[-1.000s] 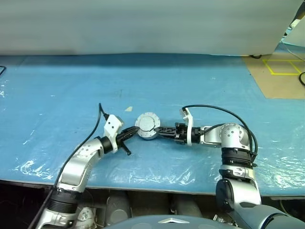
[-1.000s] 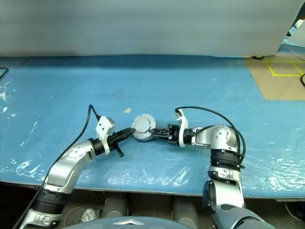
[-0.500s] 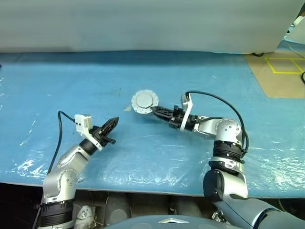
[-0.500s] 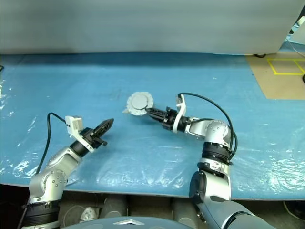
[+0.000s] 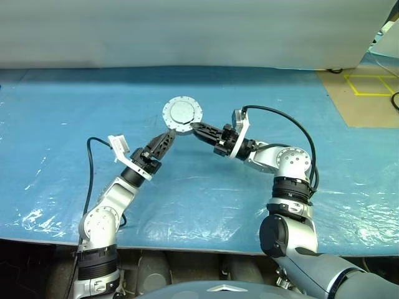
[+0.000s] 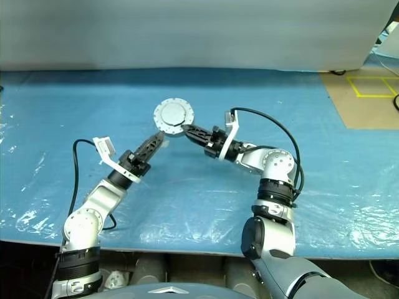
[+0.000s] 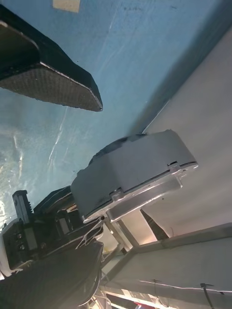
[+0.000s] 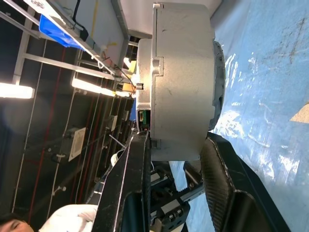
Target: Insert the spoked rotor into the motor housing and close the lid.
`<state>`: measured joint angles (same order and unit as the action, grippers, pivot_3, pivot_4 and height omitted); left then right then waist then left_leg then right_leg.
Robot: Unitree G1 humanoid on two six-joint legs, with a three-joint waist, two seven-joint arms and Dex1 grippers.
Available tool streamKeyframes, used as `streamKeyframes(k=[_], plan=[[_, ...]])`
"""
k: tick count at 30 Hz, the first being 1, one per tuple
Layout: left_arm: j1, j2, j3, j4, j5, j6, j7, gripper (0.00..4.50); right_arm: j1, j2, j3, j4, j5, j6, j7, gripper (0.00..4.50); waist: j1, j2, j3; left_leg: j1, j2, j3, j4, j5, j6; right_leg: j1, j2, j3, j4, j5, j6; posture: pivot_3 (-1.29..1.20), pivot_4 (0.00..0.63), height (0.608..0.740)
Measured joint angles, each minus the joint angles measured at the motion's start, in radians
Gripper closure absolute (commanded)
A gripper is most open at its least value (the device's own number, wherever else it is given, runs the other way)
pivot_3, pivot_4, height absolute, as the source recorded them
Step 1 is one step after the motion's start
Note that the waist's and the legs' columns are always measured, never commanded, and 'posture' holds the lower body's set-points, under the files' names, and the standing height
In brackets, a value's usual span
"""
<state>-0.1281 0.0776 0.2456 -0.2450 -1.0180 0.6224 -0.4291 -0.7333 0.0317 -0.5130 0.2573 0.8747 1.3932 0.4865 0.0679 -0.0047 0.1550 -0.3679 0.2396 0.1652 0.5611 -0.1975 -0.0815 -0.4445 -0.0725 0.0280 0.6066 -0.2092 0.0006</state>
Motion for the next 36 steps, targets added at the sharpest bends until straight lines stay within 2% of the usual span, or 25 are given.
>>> streamKeyframes(k=[4,19,22,25,36], plan=[[0.012,0.006,0.002,0.000,-0.058,0.033,0.019,0.05,0.000,0.002,0.019,0.000,0.012,-0.008,0.001,3.41,0.002,0.000,0.000,0.000,0.000,0.000,0.000,0.000,0.000,0.000,0.000,0.000,0.000,0.000,0.000,0.00,0.150,0.740],[-0.031,0.008,-0.007,0.011,-0.102,0.041,0.044,0.05,0.050,-0.051,0.182,-0.006,0.042,-0.009,0.087,3.41,0.003,-0.001,0.000,0.000,0.000,-0.002,0.003,0.000,0.000,0.003,0.000,-0.001,0.001,0.000,0.000,0.00,0.150,0.740],[-0.044,-0.007,-0.009,0.035,-0.112,0.040,0.043,0.59,0.068,-0.077,0.221,-0.035,0.046,0.004,0.116,3.41,0.004,-0.001,0.000,0.000,0.000,-0.003,0.003,0.000,0.000,0.003,0.000,-0.001,0.001,0.000,0.000,0.00,0.150,0.740],[-0.057,-0.017,-0.005,0.052,-0.141,0.040,0.035,1.49,0.079,-0.085,0.245,-0.047,0.059,0.006,0.146,3.41,0.003,-0.001,0.000,0.001,0.000,-0.003,0.004,0.000,0.000,0.003,0.000,-0.001,0.002,0.000,0.000,0.00,0.150,0.740],[-0.073,-0.012,0.008,0.067,-0.172,0.036,0.033,1.66,0.080,-0.083,0.251,-0.047,0.068,-0.025,0.156,3.41,0.004,-0.001,0.000,0.000,0.000,-0.004,0.008,0.000,0.000,0.004,0.000,-0.001,0.003,0.000,0.000,0.00,0.150,0.740]])
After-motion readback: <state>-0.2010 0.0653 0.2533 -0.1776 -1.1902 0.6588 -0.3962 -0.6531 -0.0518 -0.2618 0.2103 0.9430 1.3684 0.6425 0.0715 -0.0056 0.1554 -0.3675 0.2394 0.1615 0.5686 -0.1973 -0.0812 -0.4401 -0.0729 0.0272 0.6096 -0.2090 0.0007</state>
